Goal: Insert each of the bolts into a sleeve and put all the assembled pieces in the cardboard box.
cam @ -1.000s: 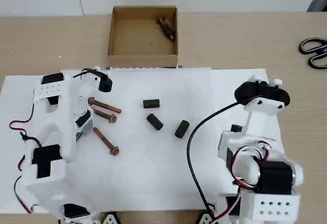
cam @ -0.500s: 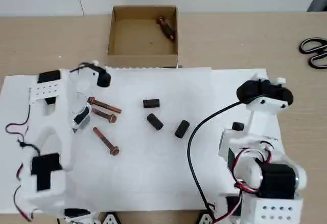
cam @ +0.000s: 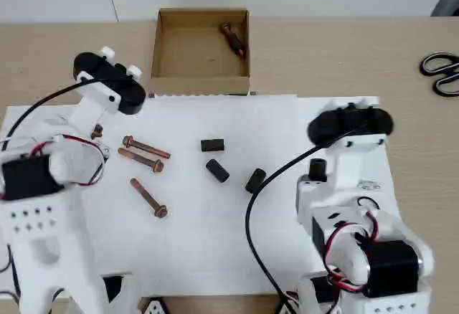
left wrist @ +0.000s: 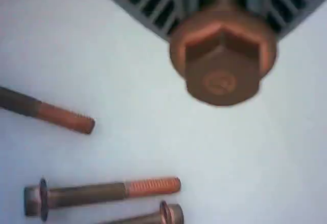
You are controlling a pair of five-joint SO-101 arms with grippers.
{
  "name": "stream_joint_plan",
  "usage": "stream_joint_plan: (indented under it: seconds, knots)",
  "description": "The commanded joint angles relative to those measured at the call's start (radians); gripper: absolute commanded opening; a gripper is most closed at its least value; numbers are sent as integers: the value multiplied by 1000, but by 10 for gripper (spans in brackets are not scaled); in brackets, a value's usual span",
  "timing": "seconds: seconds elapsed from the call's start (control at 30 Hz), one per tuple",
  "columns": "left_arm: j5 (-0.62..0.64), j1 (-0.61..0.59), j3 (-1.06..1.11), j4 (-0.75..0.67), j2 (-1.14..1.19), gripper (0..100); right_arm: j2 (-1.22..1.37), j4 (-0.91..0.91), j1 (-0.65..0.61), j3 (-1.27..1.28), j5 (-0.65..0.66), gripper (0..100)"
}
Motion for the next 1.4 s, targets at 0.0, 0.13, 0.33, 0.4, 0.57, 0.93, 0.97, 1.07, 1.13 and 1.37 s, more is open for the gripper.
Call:
stream_joint_plan:
  seconds: [0.0,0.13,0.33,0.4,0.57,0.93,0.97,1.07,1.13,1.37]
  knots:
    - [54,32,30,-101,-112,5,-2,-58,-97,-11,48,4]
    - [167,60,162,-250,-252,5,-2,-150,-171,58,61,4]
    - [516,94,489,-479,-546,5,-2,-265,-295,166,60,4]
    - [644,123,593,-525,-652,5,-4,-303,-329,201,60,4]
    - [947,230,779,-535,-898,5,-2,-389,-384,265,60,4]
    - [1244,400,883,-537,-1108,5,-1,-542,-576,377,60,4]
    - [1258,416,883,-537,-1108,5,-1,-542,-593,384,60,4]
    - [1267,451,878,-537,-1109,5,-1,-542,-625,408,60,4]
    - [1269,477,878,-537,-1111,5,-1,-542,-642,413,60,4]
    - [1335,552,878,-542,-1112,5,-1,-590,-697,414,61,4]
